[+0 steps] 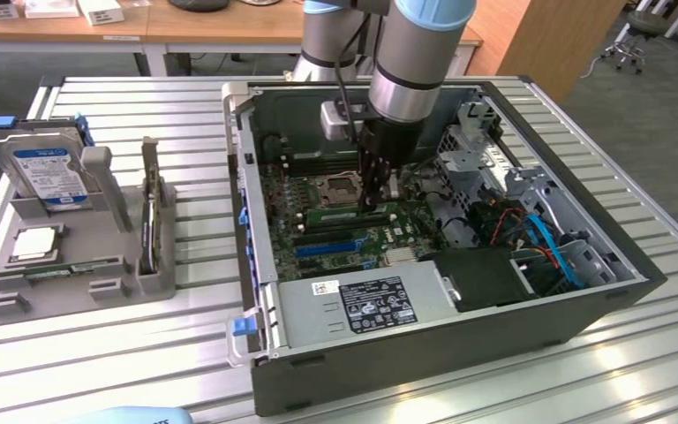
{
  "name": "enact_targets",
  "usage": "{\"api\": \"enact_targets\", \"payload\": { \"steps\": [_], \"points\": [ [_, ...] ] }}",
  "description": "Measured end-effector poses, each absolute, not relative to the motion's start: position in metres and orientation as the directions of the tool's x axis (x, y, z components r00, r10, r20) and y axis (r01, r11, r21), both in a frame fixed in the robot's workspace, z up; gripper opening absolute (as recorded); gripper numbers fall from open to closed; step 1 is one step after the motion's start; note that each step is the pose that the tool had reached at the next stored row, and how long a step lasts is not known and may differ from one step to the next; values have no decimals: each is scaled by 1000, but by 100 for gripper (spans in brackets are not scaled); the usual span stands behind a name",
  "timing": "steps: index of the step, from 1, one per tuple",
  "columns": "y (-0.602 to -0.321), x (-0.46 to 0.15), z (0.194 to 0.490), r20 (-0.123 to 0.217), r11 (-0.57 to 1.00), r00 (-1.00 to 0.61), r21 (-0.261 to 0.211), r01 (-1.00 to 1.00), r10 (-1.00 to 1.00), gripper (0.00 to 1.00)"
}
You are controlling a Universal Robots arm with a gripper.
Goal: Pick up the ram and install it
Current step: 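Insert the ram into the slot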
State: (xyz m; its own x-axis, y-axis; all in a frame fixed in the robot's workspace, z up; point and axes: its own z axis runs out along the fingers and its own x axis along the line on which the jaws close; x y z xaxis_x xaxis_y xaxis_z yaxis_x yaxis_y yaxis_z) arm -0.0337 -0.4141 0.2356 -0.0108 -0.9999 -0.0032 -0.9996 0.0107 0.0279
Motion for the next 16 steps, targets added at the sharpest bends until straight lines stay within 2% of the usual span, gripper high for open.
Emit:
{"api": "enact_targets", "payload": {
  "steps": [16],
  "points": [
    [-414, -34, 232, -4, 15, -15, 28, -1000, -1000, 12]
  ]
}}
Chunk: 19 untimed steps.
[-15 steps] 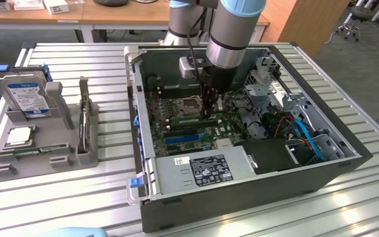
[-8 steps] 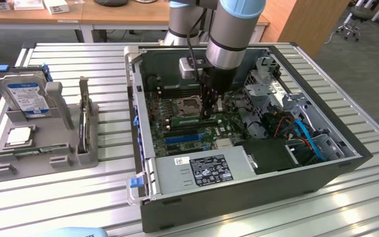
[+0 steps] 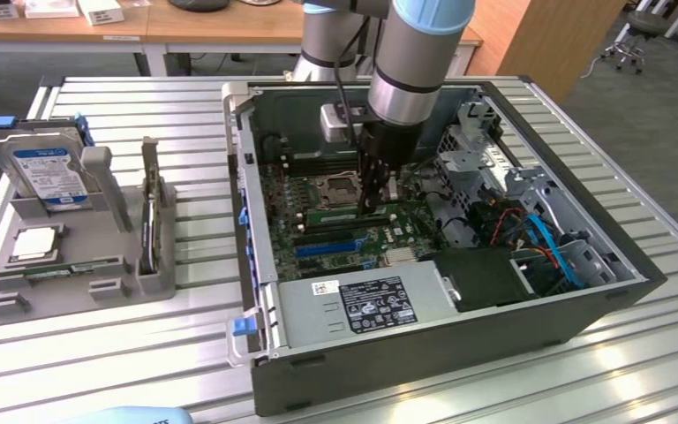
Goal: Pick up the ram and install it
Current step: 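Insert the ram into the slot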
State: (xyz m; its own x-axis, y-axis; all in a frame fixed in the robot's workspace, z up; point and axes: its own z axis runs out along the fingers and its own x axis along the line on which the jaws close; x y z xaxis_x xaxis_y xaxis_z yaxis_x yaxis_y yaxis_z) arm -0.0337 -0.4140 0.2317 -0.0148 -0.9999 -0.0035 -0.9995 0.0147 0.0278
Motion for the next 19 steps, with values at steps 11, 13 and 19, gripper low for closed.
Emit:
{"api": "enact_targets", "payload": {
  "steps": [11, 13, 19],
  "points": [
    [-414, -34, 231, -3, 17, -17, 28, -999, -1000, 12],
    [-414, -34, 231, -4, 18, -18, 28, -999, -1000, 12],
    [-413, -35, 230, -3, 22, -22, 28, -999, -1000, 12]
  ]
}}
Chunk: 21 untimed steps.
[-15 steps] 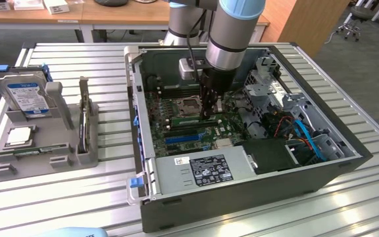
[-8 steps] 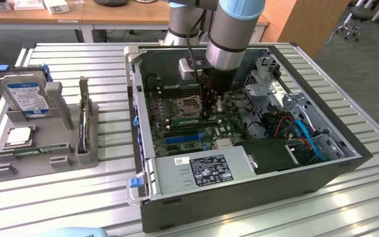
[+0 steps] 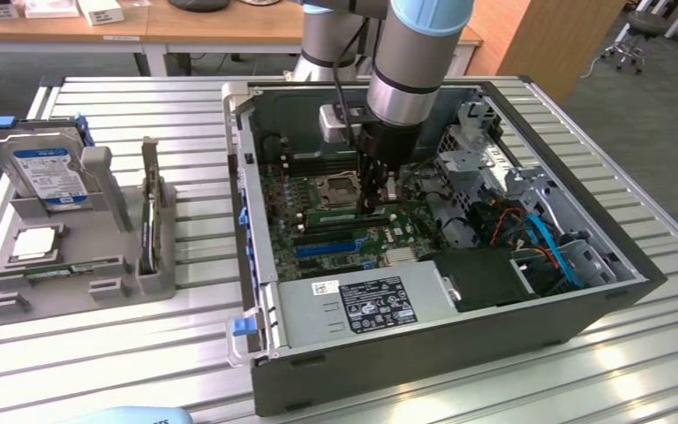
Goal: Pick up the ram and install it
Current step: 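Insert the ram into the slot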
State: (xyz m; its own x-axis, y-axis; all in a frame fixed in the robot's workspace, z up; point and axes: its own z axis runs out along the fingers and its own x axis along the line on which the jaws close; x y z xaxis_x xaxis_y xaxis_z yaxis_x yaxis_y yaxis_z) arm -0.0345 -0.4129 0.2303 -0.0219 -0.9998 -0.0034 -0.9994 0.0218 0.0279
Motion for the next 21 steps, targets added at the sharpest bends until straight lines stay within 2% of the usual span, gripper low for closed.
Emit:
{"api": "enact_targets", "payload": {
  "steps": [21],
  "points": [
    [-412, -35, 229, -3, 23, -23, 28, -999, -1000, 12]
  ]
}}
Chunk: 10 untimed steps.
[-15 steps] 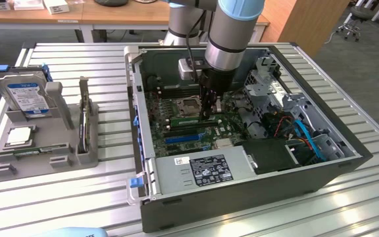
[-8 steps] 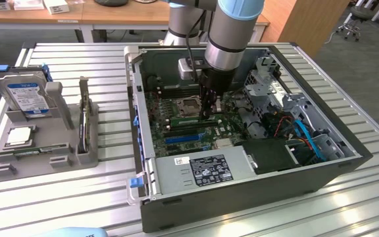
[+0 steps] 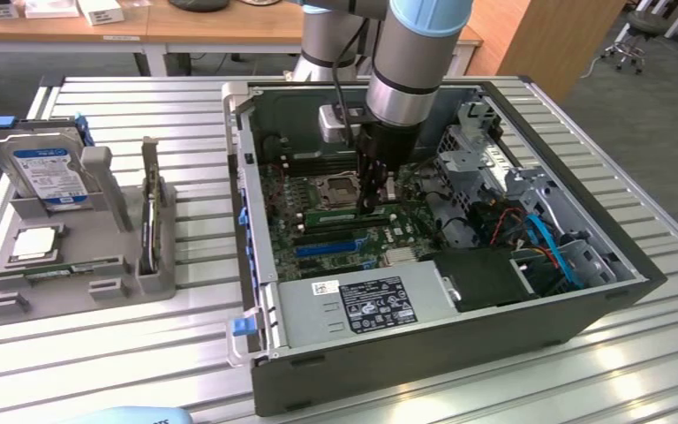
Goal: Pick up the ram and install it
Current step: 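Insert the ram into the slot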
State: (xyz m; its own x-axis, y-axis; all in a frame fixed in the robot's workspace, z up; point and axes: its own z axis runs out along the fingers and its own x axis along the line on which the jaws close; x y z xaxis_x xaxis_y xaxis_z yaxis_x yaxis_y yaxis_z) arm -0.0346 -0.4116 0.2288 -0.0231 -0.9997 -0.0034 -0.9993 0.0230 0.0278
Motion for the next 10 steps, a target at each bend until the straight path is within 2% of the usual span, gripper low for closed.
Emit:
{"api": "enact_targets", "payload": {
  "steps": [10],
  "points": [
    [-412, -35, 231, -3, 12, -12, 28, -1000, -1000, 12]
  ]
}}
